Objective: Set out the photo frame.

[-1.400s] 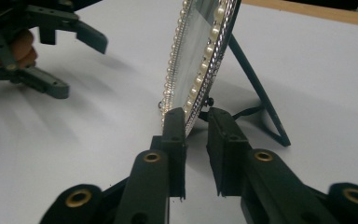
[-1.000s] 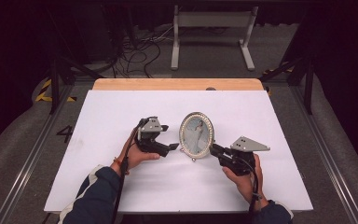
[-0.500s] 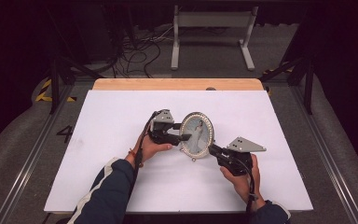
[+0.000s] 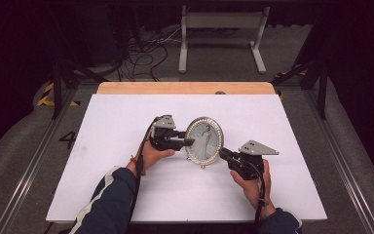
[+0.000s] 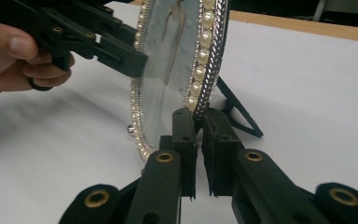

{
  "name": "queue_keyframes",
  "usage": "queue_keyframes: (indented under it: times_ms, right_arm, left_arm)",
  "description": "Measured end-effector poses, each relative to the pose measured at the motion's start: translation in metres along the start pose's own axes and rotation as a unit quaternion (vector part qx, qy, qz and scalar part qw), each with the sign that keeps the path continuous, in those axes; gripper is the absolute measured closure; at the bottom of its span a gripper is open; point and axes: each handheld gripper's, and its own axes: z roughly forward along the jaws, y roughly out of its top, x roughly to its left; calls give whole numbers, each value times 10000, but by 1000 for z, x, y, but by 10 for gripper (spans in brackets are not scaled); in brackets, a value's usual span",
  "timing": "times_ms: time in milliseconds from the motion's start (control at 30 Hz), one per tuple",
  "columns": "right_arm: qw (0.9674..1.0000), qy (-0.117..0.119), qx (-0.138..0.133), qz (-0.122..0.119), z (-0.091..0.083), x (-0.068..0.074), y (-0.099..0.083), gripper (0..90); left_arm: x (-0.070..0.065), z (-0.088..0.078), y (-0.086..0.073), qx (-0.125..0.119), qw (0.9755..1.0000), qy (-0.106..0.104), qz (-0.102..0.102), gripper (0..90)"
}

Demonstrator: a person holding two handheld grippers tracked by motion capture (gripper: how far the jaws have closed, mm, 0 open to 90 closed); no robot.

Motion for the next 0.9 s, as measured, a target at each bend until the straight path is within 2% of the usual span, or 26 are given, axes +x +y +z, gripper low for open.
queue_keyframes:
  times_ms: [67,267,433,567,633,700,767,900]
  right_arm:
    - [10000,-25,-3,14,2,-1,0,837]
    - [10000,-60,-20,41,6,-2,1,836]
    - [9999,-99,-11,-33,8,-2,2,836]
    - [9999,-80,-5,-64,8,-2,2,836]
    - [9999,-76,-31,-117,8,-2,2,849]
    - [9999,-60,-37,-137,8,-1,2,855]
    - [9998,-68,-30,-160,9,0,2,851]
    - [9999,-49,-36,-128,10,-1,3,845]
  left_arm:
    - [0,-3,-2,3,10000,-37,11,682]
    - [-4,-9,-5,79,9999,86,85,712]
    - [-9,-12,-5,112,9996,194,176,709]
    - [-11,-11,-2,117,9988,364,302,689]
    - [-11,-13,0,-61,9987,441,244,659]
    - [-10,-16,1,-201,9988,421,175,655]
    - [-10,-15,0,-153,9987,415,246,677]
    - [-9,-17,-1,-150,9992,346,154,697]
